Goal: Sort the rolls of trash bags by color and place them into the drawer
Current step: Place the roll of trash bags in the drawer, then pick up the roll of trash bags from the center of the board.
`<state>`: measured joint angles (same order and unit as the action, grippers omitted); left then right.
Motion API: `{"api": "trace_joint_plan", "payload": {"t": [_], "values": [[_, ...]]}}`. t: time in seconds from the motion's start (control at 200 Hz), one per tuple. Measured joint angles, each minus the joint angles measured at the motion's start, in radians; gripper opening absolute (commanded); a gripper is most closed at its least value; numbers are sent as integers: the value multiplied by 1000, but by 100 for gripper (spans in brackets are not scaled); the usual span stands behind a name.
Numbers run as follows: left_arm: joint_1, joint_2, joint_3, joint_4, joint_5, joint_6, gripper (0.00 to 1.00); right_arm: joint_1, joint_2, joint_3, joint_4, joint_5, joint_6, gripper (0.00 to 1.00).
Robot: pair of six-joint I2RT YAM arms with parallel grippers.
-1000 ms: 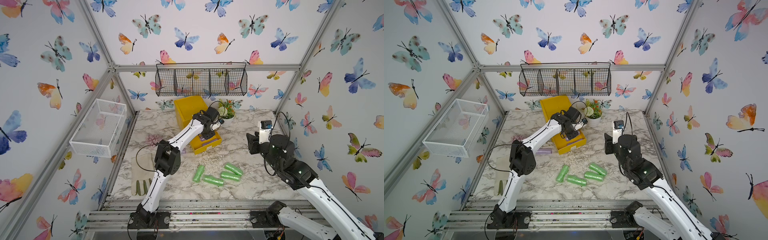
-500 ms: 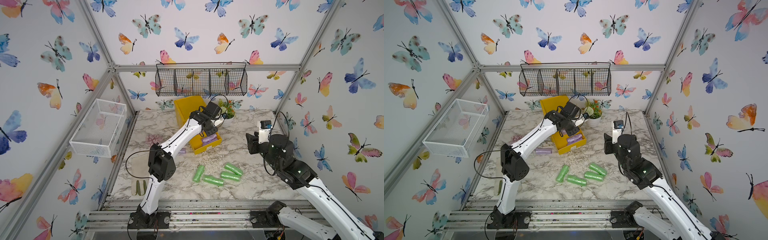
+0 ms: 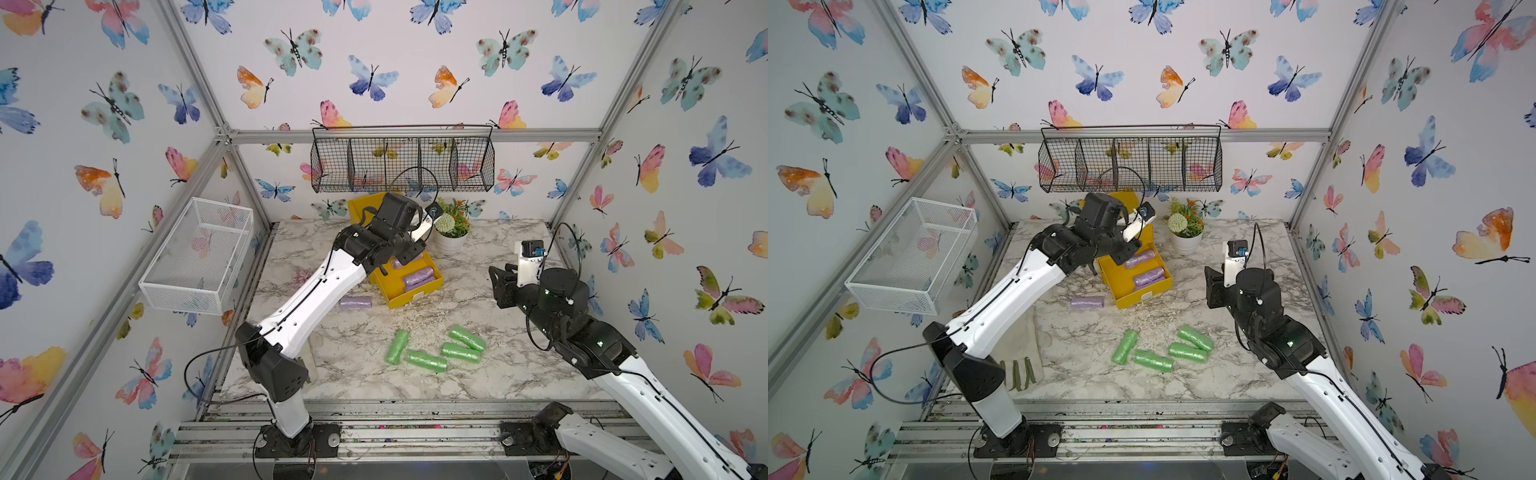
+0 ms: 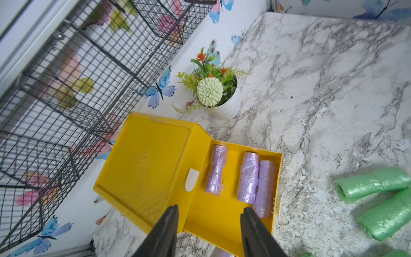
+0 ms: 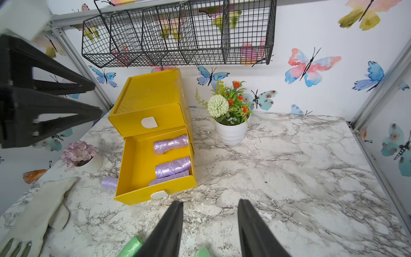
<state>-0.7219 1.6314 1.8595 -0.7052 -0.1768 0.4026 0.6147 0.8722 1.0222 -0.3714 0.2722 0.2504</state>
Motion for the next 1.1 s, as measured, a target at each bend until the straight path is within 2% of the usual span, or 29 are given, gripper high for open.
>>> {"api": "trace_joint_plan", "payload": {"t": [0.215,0.4,0.491,0.661,0.931,1.101], "values": [[58,-262,-288,159,-50,-151,53,0,1,0,31,-59,-20,43],[264,-479,-555,258,-36,-348,49,0,24,0,88,-117,-74,43],[324,-546,-650,267,-36,-426,47,0,53,0,117,-145,-100,43],[389,-620,-806,281,-31,-529,47,0,133,0,163,-209,-138,44],[415,-663,-961,274,-9,-649,48,17,253,0,219,-299,-178,44],[479,-689,-1038,263,7,-727,47,127,361,65,228,-306,-277,45]]}}
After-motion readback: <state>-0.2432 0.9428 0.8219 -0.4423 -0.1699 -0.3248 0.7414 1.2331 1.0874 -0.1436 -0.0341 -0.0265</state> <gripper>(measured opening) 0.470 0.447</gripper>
